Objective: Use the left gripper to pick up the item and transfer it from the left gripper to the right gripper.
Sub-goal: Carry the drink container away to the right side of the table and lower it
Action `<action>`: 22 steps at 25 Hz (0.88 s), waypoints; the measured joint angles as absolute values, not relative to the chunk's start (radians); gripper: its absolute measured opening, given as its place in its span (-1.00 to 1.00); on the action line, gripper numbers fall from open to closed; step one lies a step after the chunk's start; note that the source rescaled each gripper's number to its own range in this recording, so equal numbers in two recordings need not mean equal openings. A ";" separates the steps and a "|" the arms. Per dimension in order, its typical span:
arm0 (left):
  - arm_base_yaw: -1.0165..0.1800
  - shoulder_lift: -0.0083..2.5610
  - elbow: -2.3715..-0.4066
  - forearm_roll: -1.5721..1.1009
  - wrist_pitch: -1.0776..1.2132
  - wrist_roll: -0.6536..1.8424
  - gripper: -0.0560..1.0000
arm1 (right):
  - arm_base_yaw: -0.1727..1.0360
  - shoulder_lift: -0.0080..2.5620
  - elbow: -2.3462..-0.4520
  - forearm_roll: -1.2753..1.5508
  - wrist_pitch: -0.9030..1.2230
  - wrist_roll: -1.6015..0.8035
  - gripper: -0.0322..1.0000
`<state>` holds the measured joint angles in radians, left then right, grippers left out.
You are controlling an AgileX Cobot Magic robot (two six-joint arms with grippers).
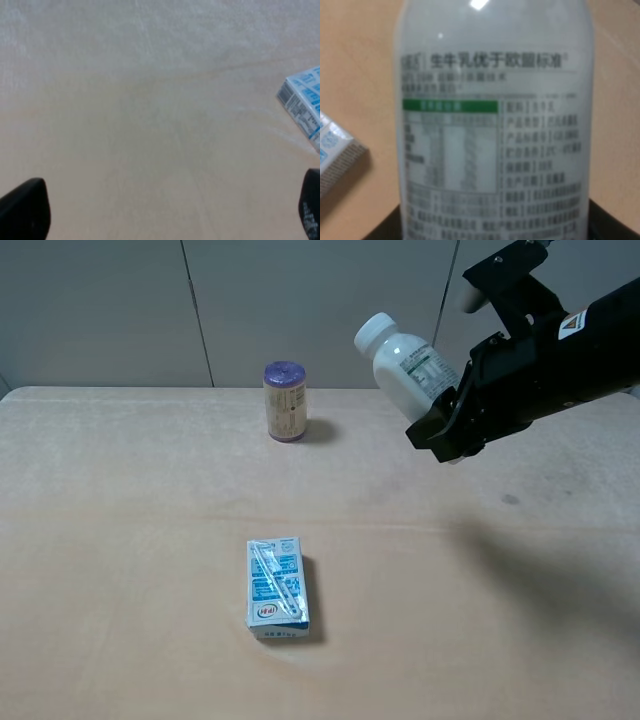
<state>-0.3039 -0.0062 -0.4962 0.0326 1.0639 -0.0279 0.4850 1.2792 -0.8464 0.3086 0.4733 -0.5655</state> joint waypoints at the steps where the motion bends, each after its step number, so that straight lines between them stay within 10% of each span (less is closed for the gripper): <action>1: -0.304 -0.006 -0.496 0.034 1.062 -0.027 1.00 | 0.485 1.279 -0.846 0.311 0.473 -0.564 -0.92; 11: -0.287 -0.006 -0.496 0.037 1.062 -0.025 1.00 | 0.485 1.279 -0.846 0.314 0.473 -0.521 -0.92; 22: 0.065 -0.006 -0.496 0.037 1.062 -0.024 1.00 | 0.390 1.365 -0.916 0.213 0.605 -0.292 -0.92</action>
<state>0.0649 -0.0062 -0.4962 0.0370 1.0620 -0.0243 0.3900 1.3653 -0.9161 0.2127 0.6049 -0.2919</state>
